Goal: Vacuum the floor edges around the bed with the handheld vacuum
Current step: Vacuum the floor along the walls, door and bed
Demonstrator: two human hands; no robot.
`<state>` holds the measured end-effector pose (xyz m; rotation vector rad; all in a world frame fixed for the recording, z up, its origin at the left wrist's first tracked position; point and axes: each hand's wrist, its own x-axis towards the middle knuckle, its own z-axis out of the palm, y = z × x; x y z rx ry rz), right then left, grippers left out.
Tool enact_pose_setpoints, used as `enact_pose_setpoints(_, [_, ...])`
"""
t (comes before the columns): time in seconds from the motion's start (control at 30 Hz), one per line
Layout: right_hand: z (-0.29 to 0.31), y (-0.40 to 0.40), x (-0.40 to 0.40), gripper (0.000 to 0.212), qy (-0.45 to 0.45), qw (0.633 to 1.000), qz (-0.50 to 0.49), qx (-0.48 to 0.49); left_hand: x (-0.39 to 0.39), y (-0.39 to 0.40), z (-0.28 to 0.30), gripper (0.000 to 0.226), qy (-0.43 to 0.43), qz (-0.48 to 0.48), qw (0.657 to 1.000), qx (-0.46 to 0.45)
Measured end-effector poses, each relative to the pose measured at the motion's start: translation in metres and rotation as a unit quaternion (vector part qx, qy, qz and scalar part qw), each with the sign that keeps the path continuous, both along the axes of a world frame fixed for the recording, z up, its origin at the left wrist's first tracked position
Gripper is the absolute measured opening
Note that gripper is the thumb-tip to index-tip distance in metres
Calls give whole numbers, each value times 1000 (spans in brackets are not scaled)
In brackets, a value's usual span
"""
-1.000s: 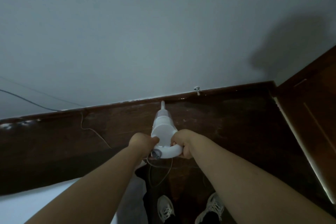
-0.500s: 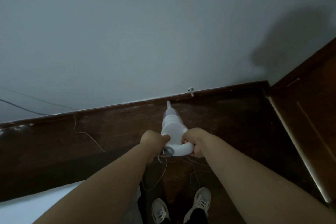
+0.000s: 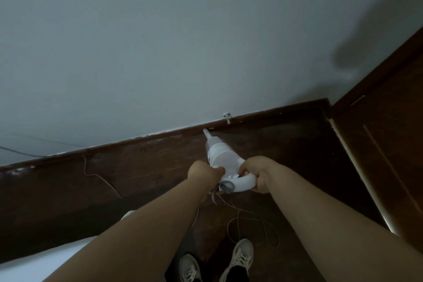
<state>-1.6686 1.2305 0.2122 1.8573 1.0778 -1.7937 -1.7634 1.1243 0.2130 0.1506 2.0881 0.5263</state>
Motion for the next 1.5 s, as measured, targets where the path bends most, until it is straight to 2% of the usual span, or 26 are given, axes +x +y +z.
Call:
enact_pose_setpoints(0.3, [4, 39, 30, 45, -23, 1000, -8, 2, 24, 45, -4, 31, 16, -90, 995, -42])
enact_pose_setpoints(0.53, [1, 36, 30, 35, -16, 1000, -8, 9, 24, 42, -8, 31, 3, -89, 995, -44])
enact_pose_setpoints(0.63, [3, 23, 20, 44, -19, 1000, -11, 17, 10, 34, -9, 34, -37, -45, 998, -25])
enact_pose_setpoints(0.77, [5, 10, 9, 45, -16, 1000, -17, 21, -5, 26, -13, 34, -46, -67, 997, -9])
enact_pose_setpoints(1.07, [6, -56, -71, 49, -14, 1000, -15, -8, -85, -36, -16, 34, -66, -32, 997, 2])
enact_pose_setpoints(1.5, [34, -154, -178, 49, -11, 999, 43, -29, -183, -150, -1, 33, -68, 16, 998, 4])
